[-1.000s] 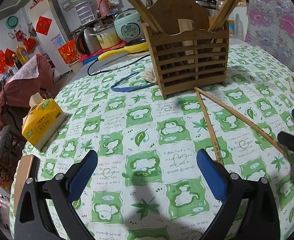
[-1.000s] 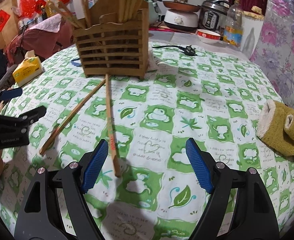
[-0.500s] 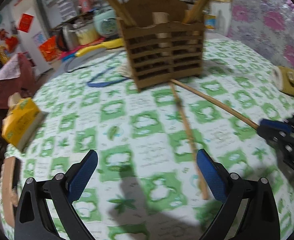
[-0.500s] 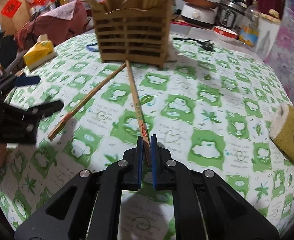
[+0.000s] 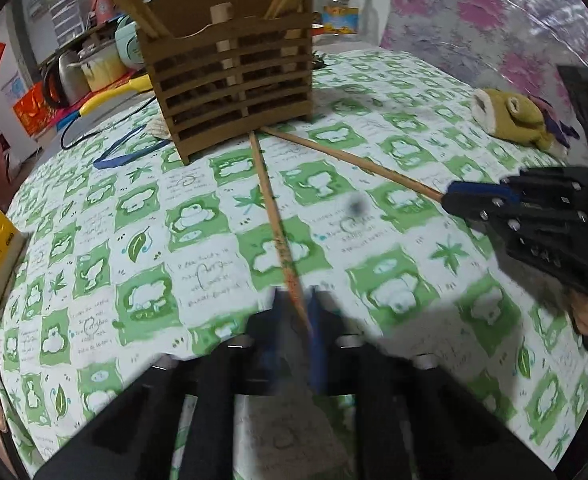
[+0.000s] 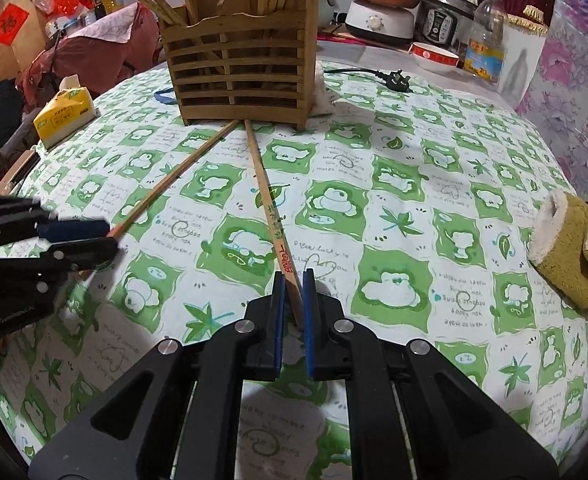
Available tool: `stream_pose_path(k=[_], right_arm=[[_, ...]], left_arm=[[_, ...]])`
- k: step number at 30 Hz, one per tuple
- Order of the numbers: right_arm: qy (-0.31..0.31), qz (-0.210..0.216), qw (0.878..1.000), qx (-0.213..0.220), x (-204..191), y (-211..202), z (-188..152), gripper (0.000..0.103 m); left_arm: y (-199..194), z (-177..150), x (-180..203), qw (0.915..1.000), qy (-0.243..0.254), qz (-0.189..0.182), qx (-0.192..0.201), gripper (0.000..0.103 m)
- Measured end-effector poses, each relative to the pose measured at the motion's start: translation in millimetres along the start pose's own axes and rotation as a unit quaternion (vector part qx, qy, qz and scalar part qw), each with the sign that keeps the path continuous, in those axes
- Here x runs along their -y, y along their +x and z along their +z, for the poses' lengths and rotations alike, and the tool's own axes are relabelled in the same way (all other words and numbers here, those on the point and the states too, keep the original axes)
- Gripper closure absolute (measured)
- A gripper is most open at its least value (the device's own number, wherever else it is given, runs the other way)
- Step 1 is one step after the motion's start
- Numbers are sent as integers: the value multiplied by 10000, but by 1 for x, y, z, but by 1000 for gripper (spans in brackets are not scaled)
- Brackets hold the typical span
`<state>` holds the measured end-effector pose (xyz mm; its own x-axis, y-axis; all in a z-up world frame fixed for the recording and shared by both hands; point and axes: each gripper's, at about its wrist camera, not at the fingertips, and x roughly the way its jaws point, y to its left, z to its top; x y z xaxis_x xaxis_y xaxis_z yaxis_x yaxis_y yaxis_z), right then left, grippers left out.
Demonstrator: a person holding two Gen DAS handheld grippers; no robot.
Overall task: Organize utensils
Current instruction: 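Close the left tool on the other chopstick while the right tool holds its own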
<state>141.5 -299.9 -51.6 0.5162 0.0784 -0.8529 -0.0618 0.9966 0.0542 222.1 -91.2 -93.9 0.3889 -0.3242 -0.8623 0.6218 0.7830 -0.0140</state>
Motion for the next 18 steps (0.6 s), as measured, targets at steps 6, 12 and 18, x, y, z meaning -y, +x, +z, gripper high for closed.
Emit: stream_pose_path(k=[6, 12, 18], right_arm=[[143, 135, 9998, -31, 7, -3, -4, 92], [329, 339, 9989, -27, 15, -8, -12, 83], [628, 472, 9965, 303, 28, -27, -20, 77]], left_arm=[[-16, -17, -18, 9990, -403, 159, 103, 97], [-23, -27, -40, 9959, -874, 225, 60, 97], [-26, -27, -37, 9960, -813, 347, 122, 53]])
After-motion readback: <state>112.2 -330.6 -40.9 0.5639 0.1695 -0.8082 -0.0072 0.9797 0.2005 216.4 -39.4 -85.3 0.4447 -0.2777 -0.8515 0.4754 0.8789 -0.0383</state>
